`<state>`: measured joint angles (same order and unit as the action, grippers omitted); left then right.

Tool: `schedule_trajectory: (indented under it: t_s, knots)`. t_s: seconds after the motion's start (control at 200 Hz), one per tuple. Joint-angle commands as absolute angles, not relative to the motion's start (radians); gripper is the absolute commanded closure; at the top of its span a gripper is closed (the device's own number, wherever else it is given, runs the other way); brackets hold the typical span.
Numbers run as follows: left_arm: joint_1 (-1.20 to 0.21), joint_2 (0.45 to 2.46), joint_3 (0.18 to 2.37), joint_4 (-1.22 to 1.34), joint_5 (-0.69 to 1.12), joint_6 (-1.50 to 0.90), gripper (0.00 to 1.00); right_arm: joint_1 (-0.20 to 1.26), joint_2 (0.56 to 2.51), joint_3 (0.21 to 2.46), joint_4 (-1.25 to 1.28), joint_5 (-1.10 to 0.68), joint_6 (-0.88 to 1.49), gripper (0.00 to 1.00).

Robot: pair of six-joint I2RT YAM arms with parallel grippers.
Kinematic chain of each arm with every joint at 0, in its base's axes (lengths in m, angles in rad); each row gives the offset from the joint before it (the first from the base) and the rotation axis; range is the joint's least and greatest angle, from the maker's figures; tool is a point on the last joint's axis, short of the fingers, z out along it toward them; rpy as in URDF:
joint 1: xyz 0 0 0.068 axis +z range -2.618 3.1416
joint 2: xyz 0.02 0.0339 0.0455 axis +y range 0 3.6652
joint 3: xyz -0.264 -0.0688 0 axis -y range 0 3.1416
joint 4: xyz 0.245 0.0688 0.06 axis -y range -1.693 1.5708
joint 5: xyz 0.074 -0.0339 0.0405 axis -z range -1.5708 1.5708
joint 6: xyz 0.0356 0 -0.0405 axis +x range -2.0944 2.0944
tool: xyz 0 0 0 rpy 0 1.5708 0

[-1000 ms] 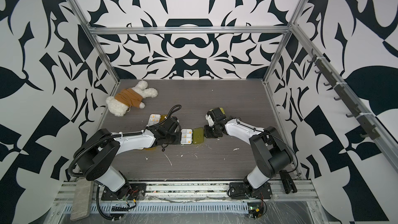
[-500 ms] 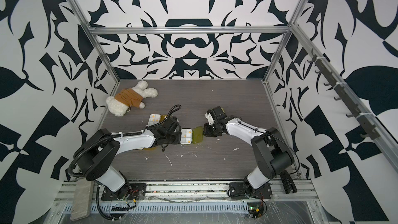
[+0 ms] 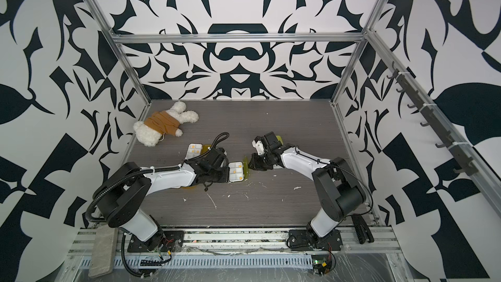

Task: Close pillboxes
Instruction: Close the lid on the pillbox.

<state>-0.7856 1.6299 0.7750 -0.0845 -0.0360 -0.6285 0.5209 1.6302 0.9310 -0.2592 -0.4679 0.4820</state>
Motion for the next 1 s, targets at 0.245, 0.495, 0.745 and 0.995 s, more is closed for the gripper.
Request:
schedule_trajectory:
  t_s: [0.245,0.495,0.745,0.995]
  knots:
    - [-0.787,1.611,0.758,-0.059,-0.026,-0.637,1.00,0.585,1.672,1.033,-0.245,-0.439,0.516,0.80]
    - [-0.787,1.555,0.731,-0.068,-0.054,-0.639,1.00,0.621,1.727,1.095,-0.294,-0.365,0.511,0.79]
    - [-0.788,1.405,0.686,-0.135,-0.138,-0.641,1.00,0.690,1.747,1.202,-0.431,-0.173,0.465,0.74]
    - [-0.787,1.284,0.650,-0.159,-0.242,-0.637,1.00,0.813,1.850,1.371,-0.611,0.092,0.433,0.69]
